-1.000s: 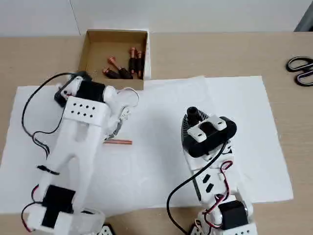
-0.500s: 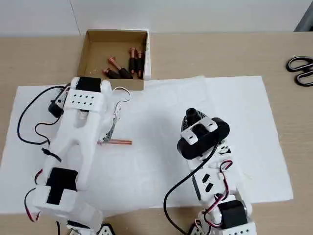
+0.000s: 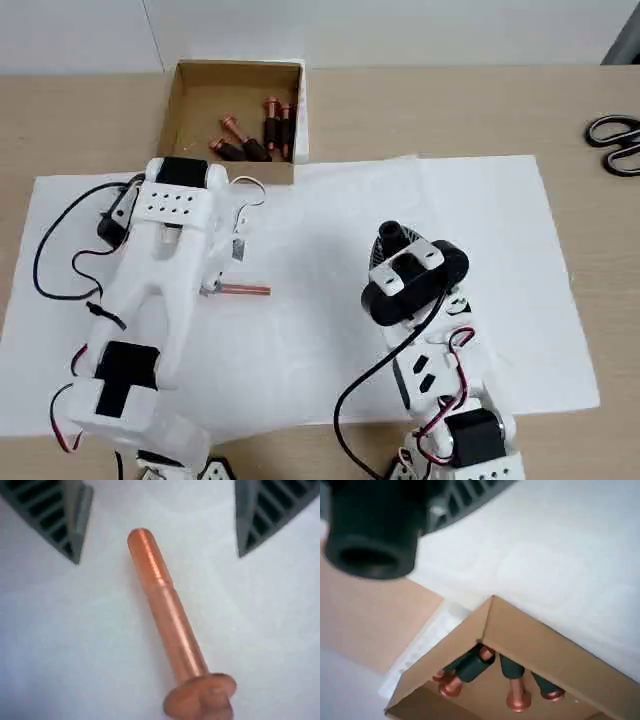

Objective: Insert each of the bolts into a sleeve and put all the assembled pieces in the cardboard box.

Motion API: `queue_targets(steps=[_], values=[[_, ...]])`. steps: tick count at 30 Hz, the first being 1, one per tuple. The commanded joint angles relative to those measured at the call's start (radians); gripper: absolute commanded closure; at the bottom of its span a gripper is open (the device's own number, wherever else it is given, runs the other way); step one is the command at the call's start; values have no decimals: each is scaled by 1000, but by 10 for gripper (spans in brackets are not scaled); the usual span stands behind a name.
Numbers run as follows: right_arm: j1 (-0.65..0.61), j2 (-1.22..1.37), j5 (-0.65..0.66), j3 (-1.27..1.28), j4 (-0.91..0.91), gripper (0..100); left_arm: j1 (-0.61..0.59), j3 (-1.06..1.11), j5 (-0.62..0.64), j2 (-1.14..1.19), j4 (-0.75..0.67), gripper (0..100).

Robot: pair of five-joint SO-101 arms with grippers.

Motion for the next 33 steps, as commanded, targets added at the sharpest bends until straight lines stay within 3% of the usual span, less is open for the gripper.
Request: queue_targets(steps=[1, 33], values=[[4, -5, 8, -8, 5, 994, -6, -28, 28, -3, 6, 804], [7, -7, 9, -9, 62, 994, -57, 360, 101, -3, -411, 805]])
